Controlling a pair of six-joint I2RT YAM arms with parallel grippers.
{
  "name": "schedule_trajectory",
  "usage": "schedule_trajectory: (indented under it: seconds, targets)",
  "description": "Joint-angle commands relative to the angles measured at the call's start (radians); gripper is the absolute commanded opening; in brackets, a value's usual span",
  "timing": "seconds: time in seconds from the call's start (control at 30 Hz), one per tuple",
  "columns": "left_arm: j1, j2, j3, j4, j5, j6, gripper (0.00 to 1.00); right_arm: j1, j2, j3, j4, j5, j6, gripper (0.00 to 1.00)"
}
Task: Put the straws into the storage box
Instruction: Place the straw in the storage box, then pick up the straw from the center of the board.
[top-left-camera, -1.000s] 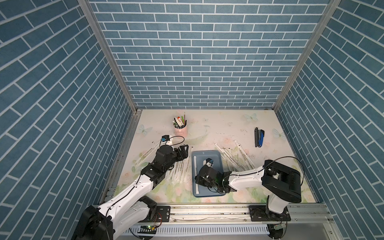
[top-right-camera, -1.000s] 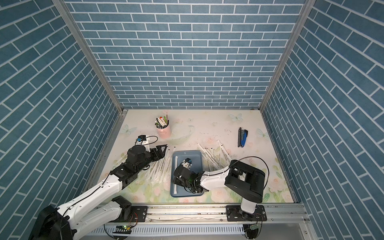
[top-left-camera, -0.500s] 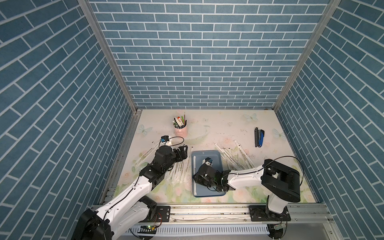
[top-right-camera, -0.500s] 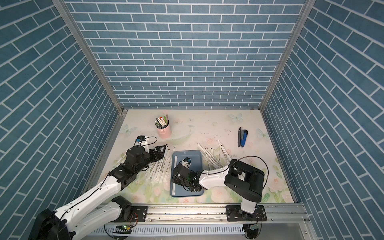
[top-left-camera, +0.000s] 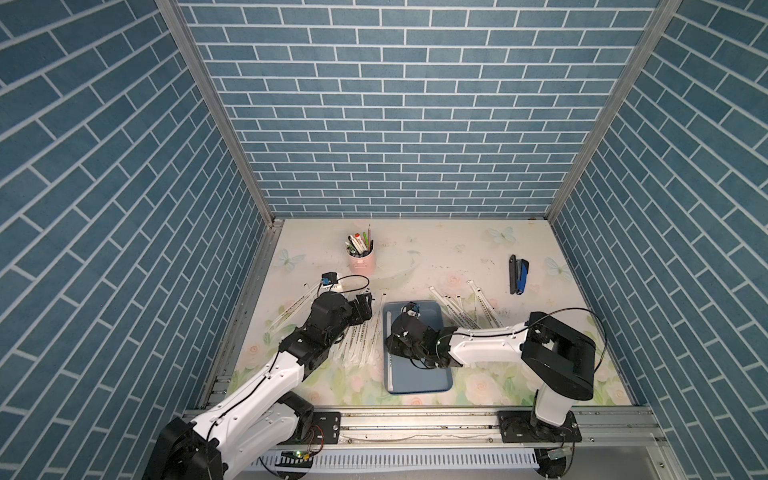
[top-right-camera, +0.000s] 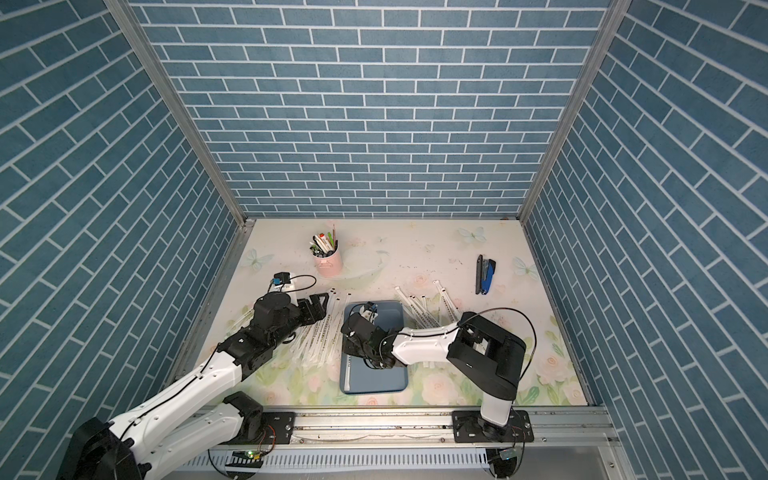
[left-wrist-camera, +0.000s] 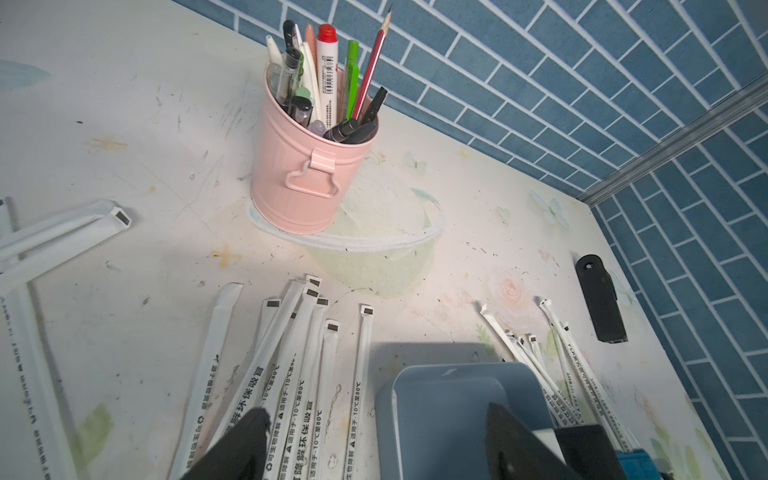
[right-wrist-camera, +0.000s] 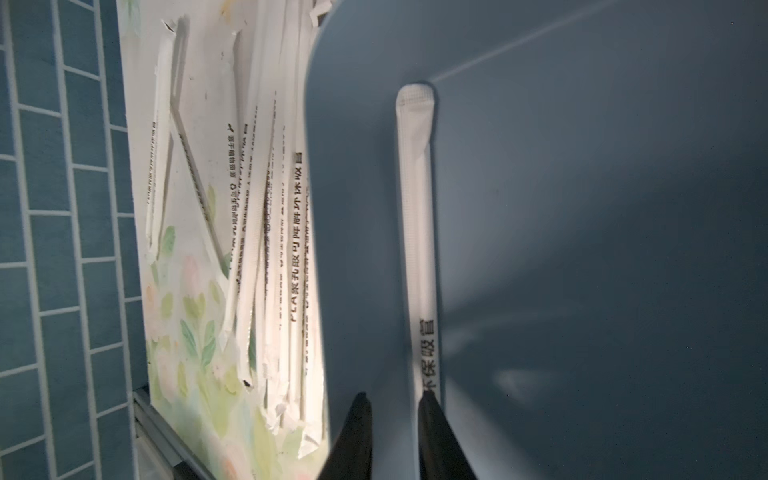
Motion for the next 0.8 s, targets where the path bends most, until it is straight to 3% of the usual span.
schedule_trajectory:
  seconds: [0.0,0.2,0.33,0.5,0.67,0.77]
  targets:
    - [0.009,-0.018,0.026,-0.047,-0.057,0.032,0.82,-0.006,-0.004,0.030,-0.069,0.011,-0.112,0.20]
    - [0.037,-0.004,0.072,-0.096,-0.089,0.058,0.78,-0.124,-0.175,0.017,-0.185,-0.004,-0.356,0.20]
    - [0.040,0.037,0.079,-0.073,-0.060,0.064,0.79,-0.322,-0.338,-0.037,-0.311,-0.019,-0.560,0.25]
    - [0.022,0.059,0.060,-0.010,-0.026,0.037,0.87,-0.600,-0.434,-0.055,-0.472,0.009,-0.774,0.34]
    - [-0.116,0.133,0.124,-0.060,-0.170,0.061,0.91,-0.798,-0.448,-0.111,-0.506,0.017,-0.883,0.35]
    - [-0.176,0.180,0.143,-0.033,-0.164,0.063,0.92,-0.866,-0.454,-0.155,-0.484,0.017,-0.894,0.28]
